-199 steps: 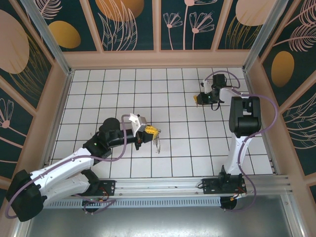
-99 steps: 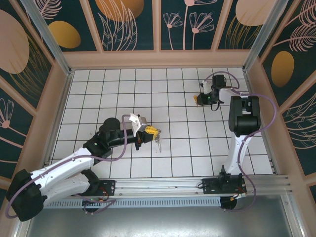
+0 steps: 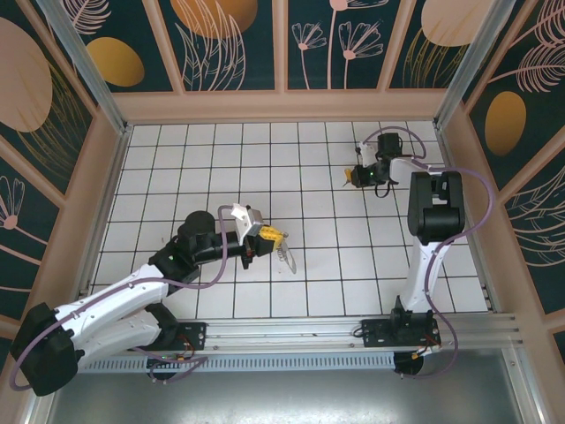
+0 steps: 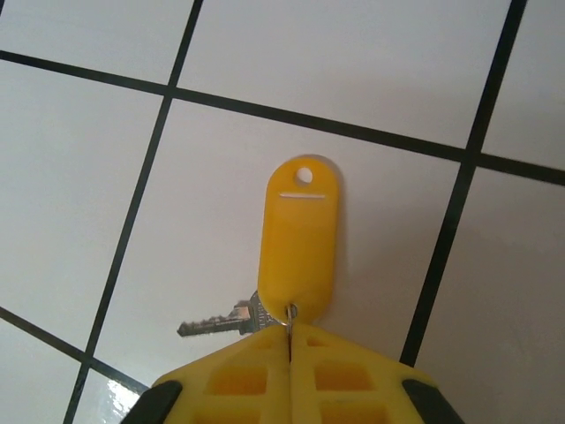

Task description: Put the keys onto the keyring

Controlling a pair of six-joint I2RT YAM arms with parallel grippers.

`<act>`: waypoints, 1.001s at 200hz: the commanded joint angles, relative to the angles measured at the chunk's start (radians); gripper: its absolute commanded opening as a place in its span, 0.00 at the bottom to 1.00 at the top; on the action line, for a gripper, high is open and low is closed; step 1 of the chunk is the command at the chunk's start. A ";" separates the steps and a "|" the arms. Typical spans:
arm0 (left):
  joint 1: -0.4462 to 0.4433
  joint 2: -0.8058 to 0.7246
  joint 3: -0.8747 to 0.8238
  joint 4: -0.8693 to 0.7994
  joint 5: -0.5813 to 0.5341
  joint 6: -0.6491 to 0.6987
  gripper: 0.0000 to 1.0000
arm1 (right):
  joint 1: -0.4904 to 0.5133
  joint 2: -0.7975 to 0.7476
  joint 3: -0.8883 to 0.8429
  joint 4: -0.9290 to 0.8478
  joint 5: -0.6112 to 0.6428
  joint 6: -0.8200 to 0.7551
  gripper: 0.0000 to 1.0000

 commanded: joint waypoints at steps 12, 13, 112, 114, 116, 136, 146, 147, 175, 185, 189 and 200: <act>-0.003 -0.005 0.016 0.031 -0.001 -0.021 0.00 | 0.011 -0.038 -0.047 0.040 -0.017 -0.005 0.00; -0.002 -0.004 0.017 0.031 -0.001 -0.022 0.00 | 0.011 -0.041 -0.048 0.041 -0.017 -0.005 0.00; -0.003 -0.024 0.119 -0.151 -0.093 0.073 0.00 | 0.288 -0.539 -0.411 0.382 -0.043 0.095 0.00; -0.003 -0.026 0.122 -0.159 -0.098 0.077 0.00 | 0.294 -0.546 -0.414 0.386 -0.046 0.096 0.00; -0.003 -0.027 0.127 -0.165 -0.103 0.080 0.00 | 0.302 -0.555 -0.417 0.388 -0.049 0.097 0.00; -0.002 -0.048 0.179 -0.260 -0.163 0.125 0.00 | 0.366 -0.648 -0.457 0.412 -0.088 0.093 0.00; -0.002 -0.059 0.201 -0.301 -0.194 0.141 0.00 | 0.391 -0.700 -0.480 0.424 -0.122 0.092 0.00; -0.002 -0.061 0.202 -0.305 -0.196 0.142 0.00 | 0.393 -0.707 -0.481 0.425 -0.125 0.091 0.00; -0.001 -0.097 0.249 -0.402 -0.270 0.183 0.00 | 0.452 -0.856 -0.539 0.440 -0.237 0.070 0.00; -0.002 -0.111 0.255 -0.420 -0.274 0.199 0.00 | 0.474 -0.913 -0.567 0.455 -0.292 0.063 0.00; -0.003 -0.118 0.255 -0.423 -0.272 0.206 0.00 | 0.482 -0.933 -0.578 0.462 -0.312 0.058 0.00; -0.003 -0.132 0.257 -0.428 -0.257 0.221 0.00 | 0.491 -0.986 -0.604 0.482 -0.373 0.060 0.00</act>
